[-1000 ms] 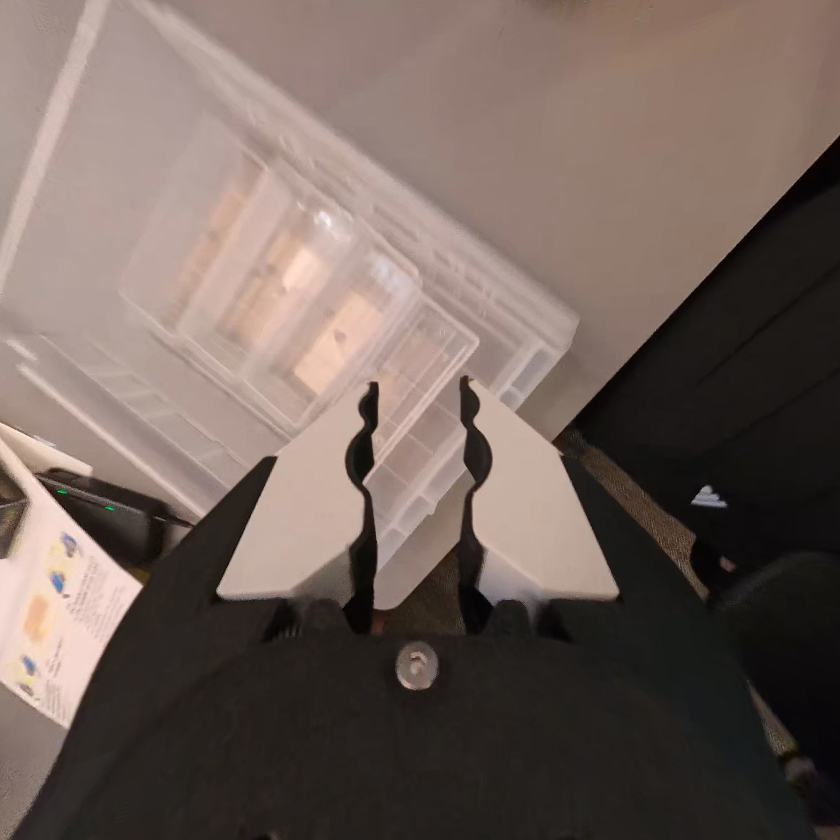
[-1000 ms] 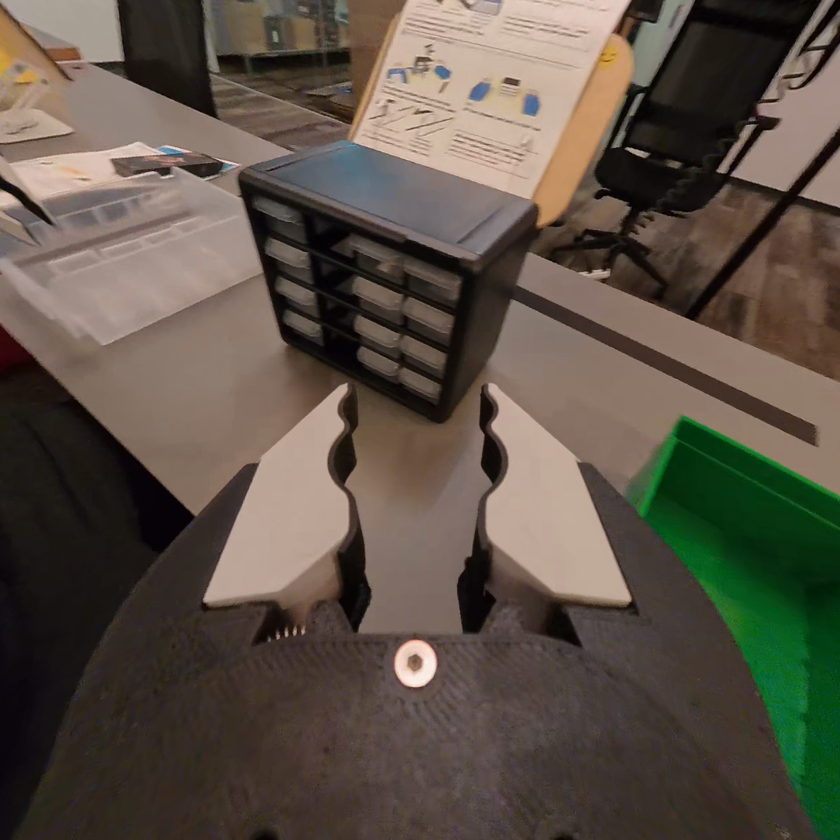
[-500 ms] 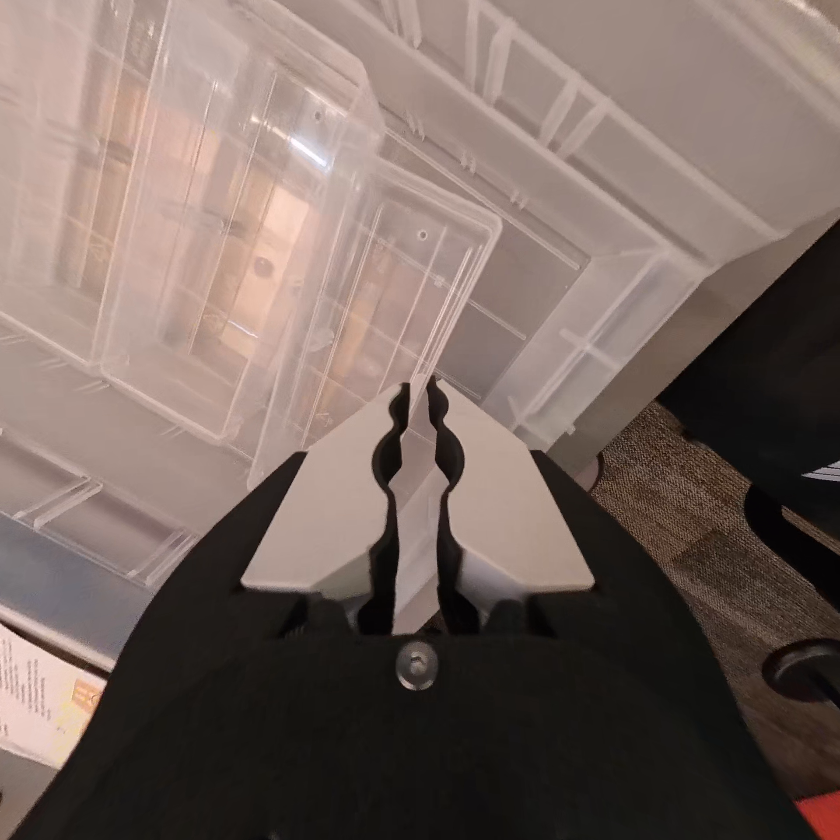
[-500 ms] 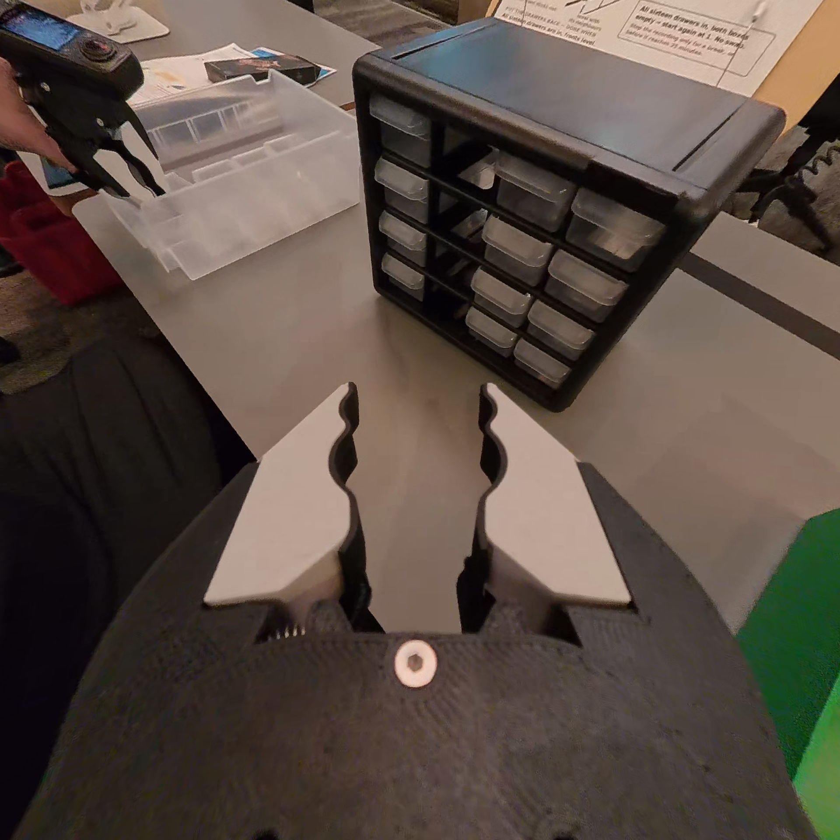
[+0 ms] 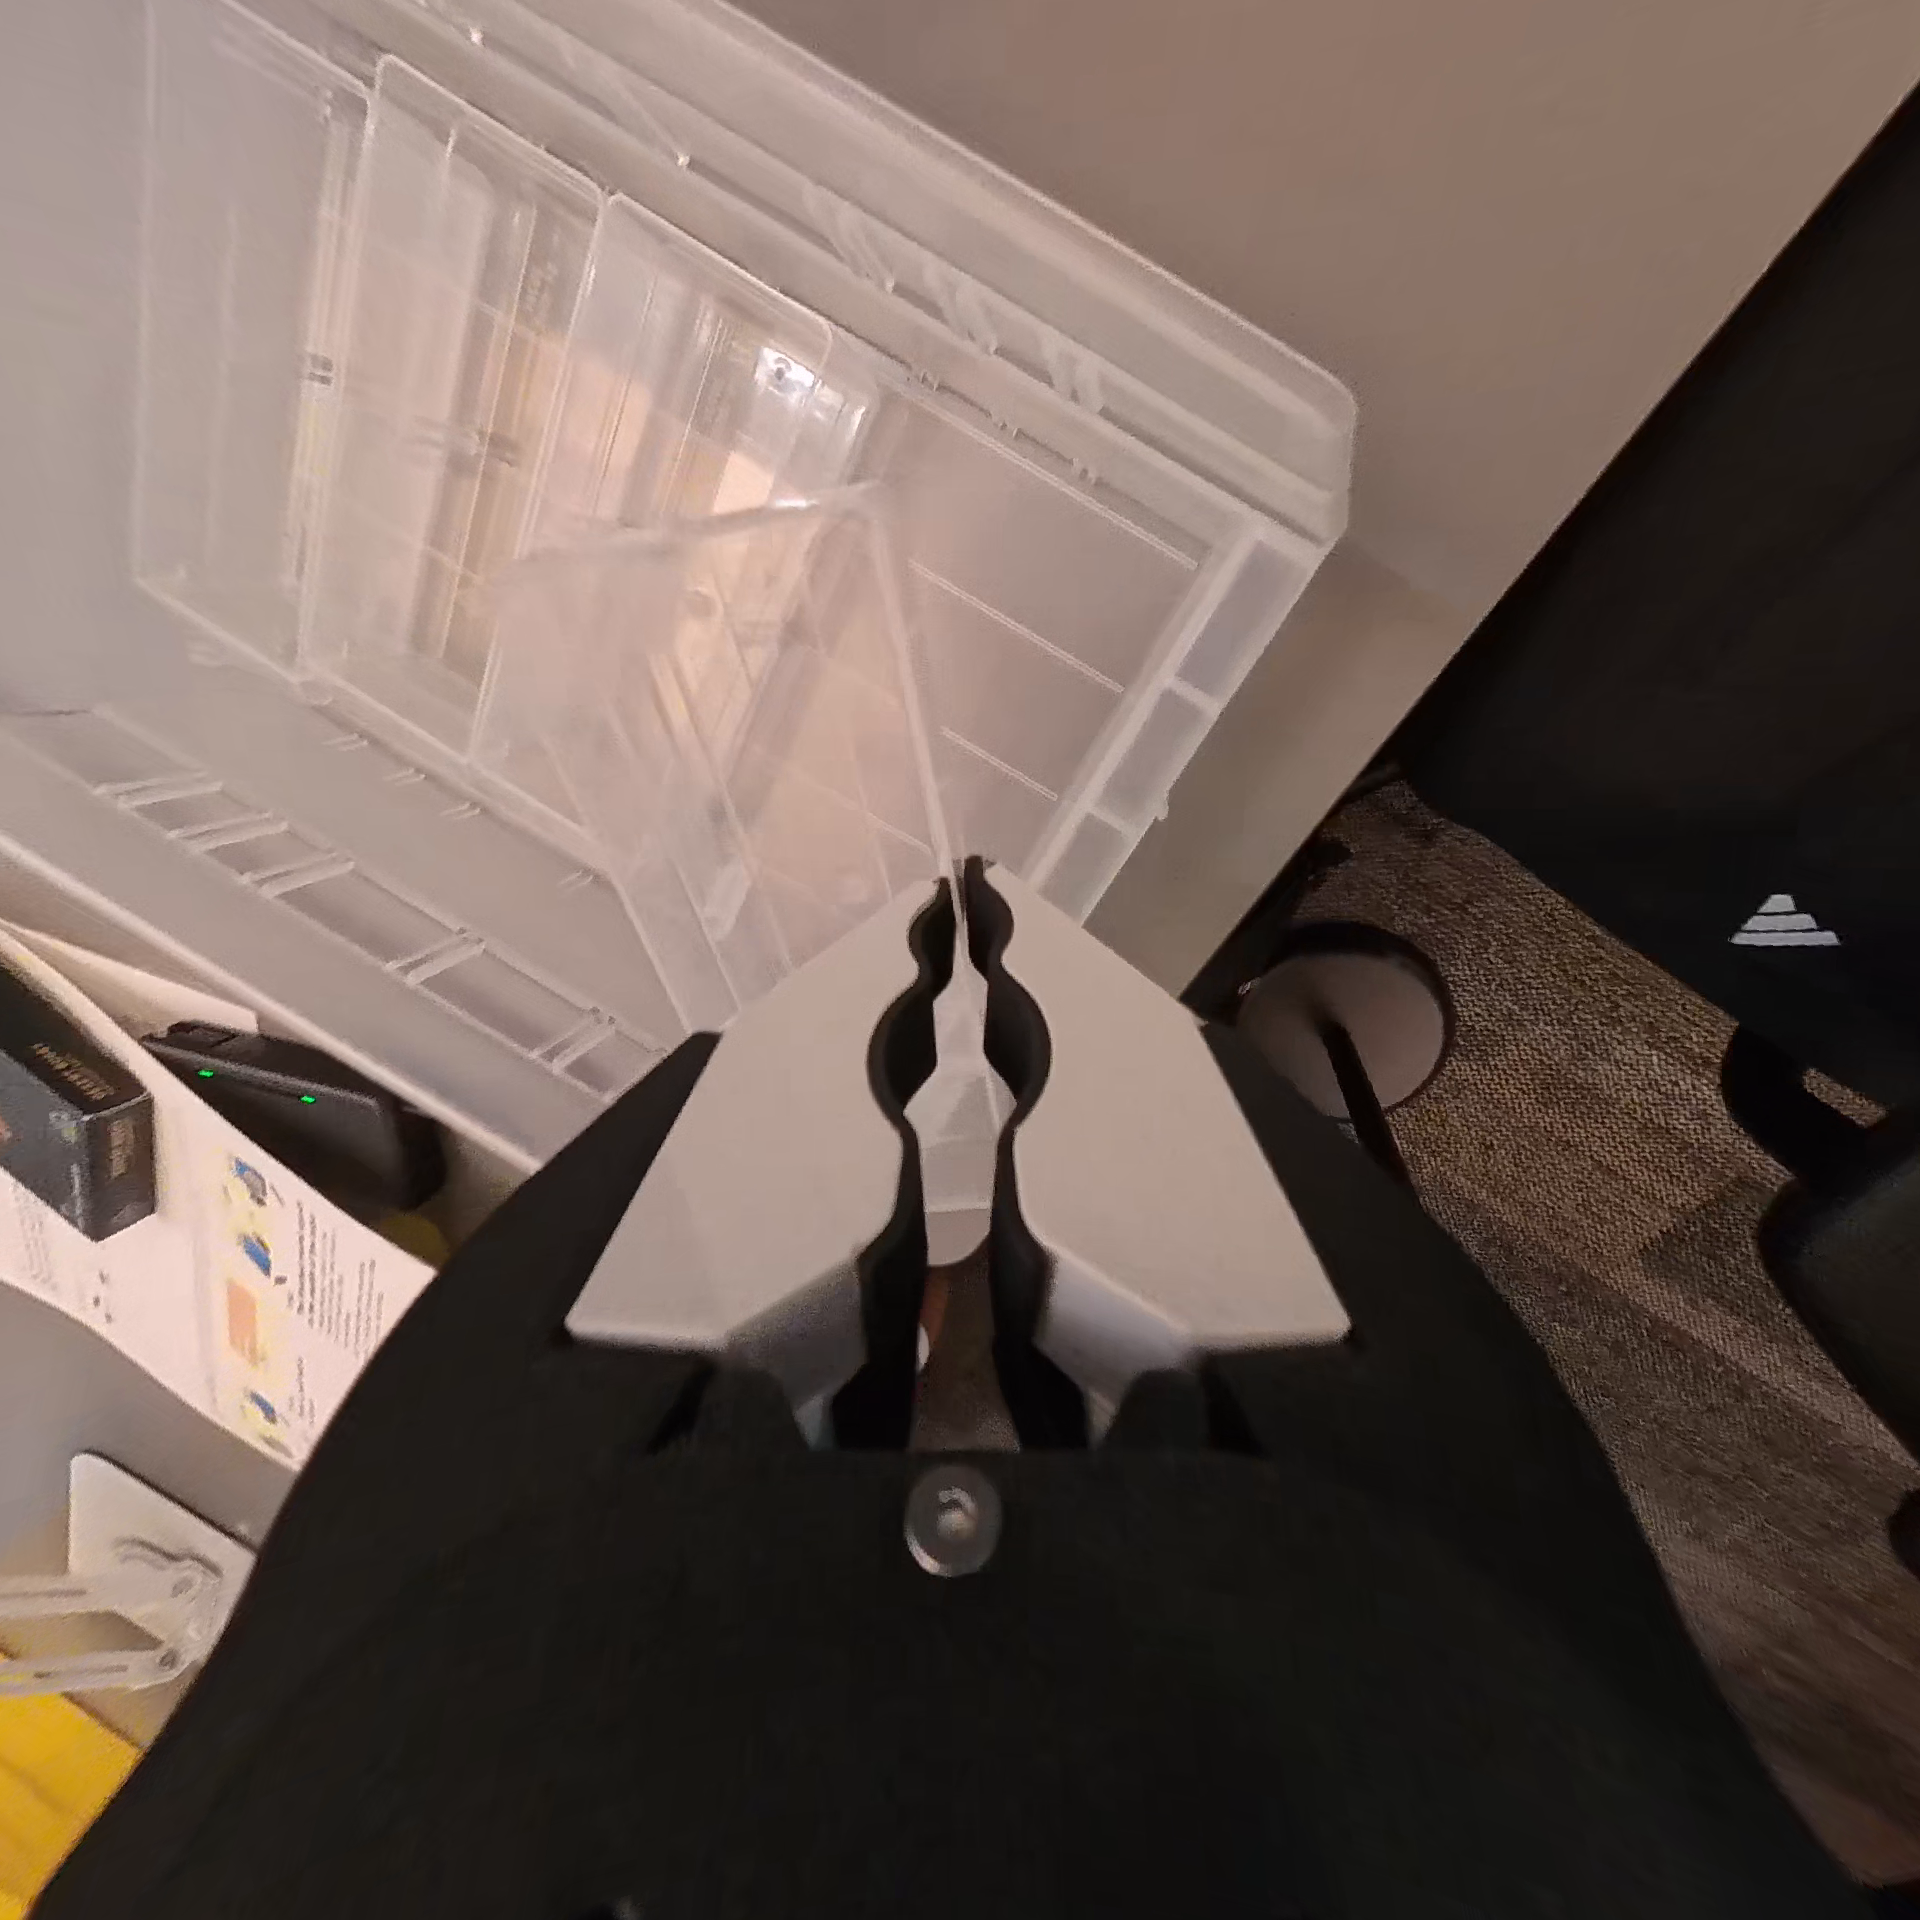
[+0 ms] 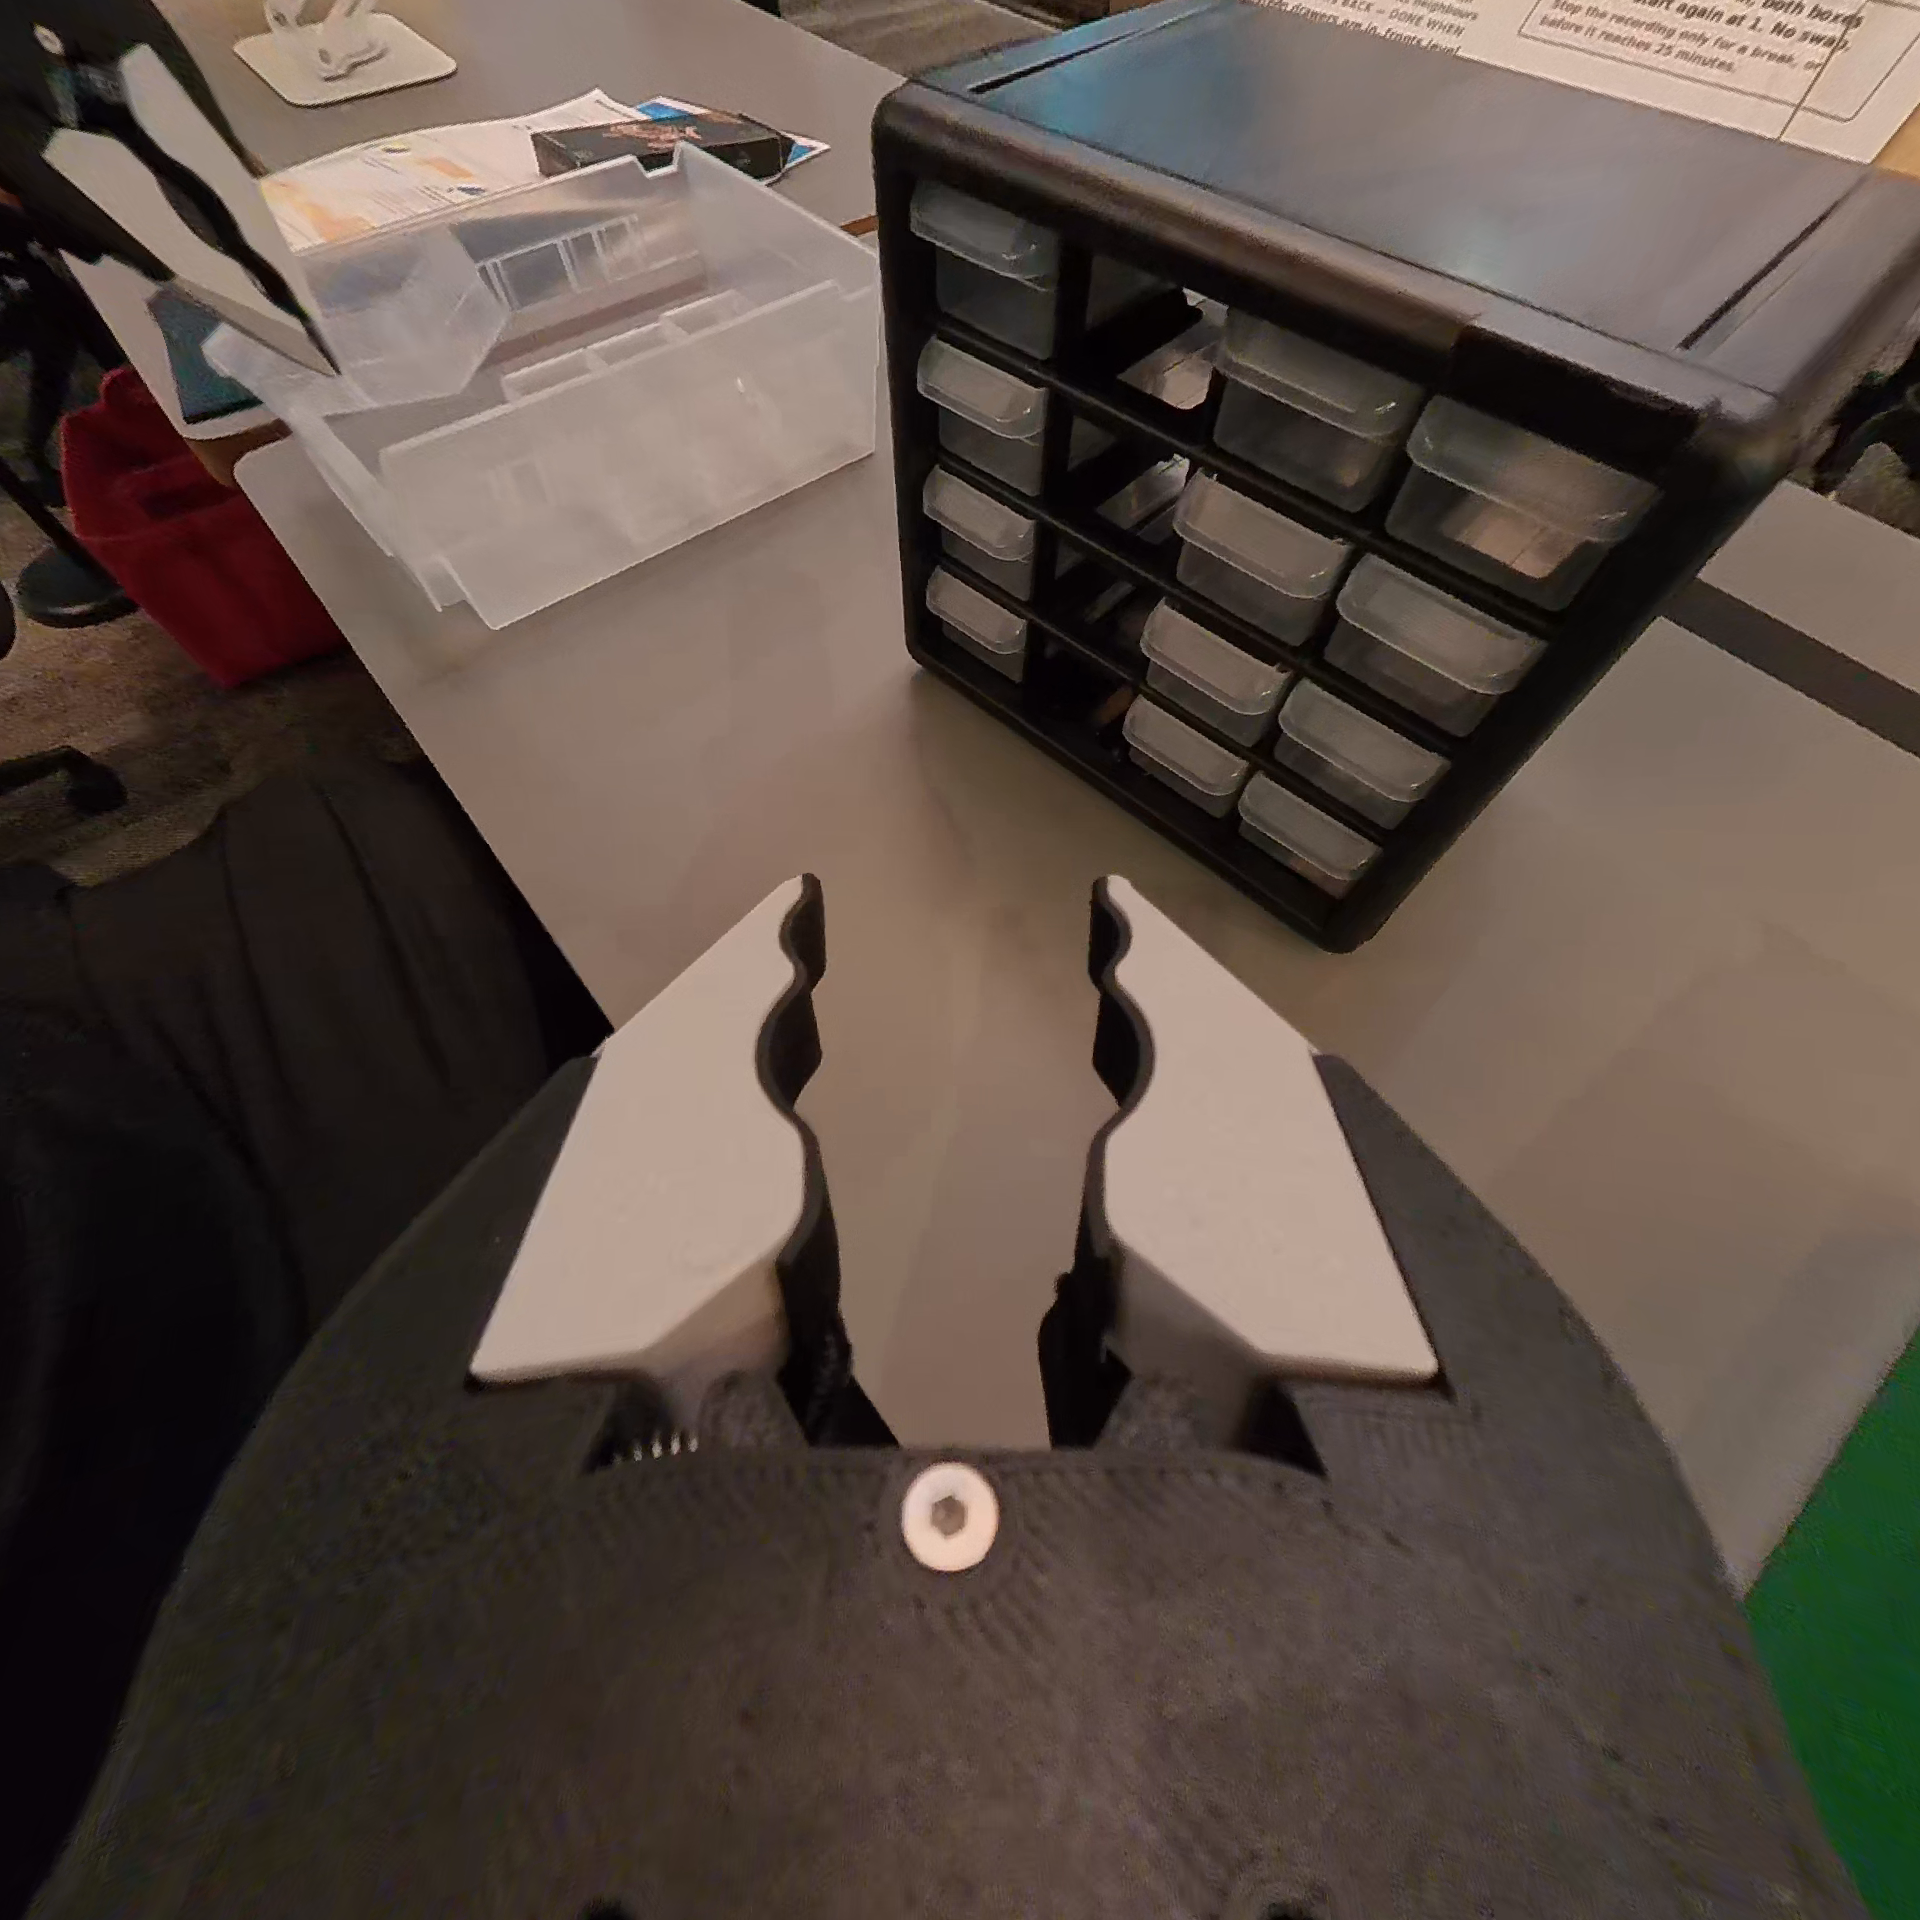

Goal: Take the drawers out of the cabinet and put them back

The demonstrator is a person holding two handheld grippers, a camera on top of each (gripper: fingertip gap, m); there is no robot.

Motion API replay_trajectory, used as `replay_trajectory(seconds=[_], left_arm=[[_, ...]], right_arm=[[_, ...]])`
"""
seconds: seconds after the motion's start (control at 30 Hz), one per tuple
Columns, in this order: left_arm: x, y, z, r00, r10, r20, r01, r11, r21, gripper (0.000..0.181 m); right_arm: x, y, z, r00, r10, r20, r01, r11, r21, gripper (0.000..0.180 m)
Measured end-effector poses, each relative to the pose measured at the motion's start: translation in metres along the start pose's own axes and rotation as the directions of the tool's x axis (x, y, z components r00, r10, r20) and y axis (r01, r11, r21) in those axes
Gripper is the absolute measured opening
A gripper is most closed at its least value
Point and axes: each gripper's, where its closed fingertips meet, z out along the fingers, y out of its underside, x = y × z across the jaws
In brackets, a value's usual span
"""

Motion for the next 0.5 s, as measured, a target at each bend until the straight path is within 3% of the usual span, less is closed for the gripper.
replay_trajectory(seconds=[0.17,0.27,0.4,0.5], left_arm=[[0.003,-0.005,-0.023,1.000,-0.006,0.025,0.005,1.000,0.024,0.000],[0.007,-0.019,-0.038,0.999,0.000,0.039,-0.002,0.998,0.068,0.000],[0.012,-0.053,-0.061,0.999,-0.016,0.052,0.008,0.988,0.156,0.000],[0.026,-0.095,-0.071,0.999,-0.029,0.022,0.022,0.970,0.241,0.000]], right_arm=[[0.034,-0.022,-0.007,0.995,-0.026,-0.098,0.031,0.998,0.055,0.060],[0.072,-0.035,0.001,0.991,0.009,-0.134,-0.002,0.999,0.053,0.081],[0.123,-0.042,0.030,0.985,0.035,-0.169,-0.027,0.999,0.048,0.085],[0.141,-0.042,0.056,0.988,0.116,-0.102,-0.110,0.992,0.067,0.094]])
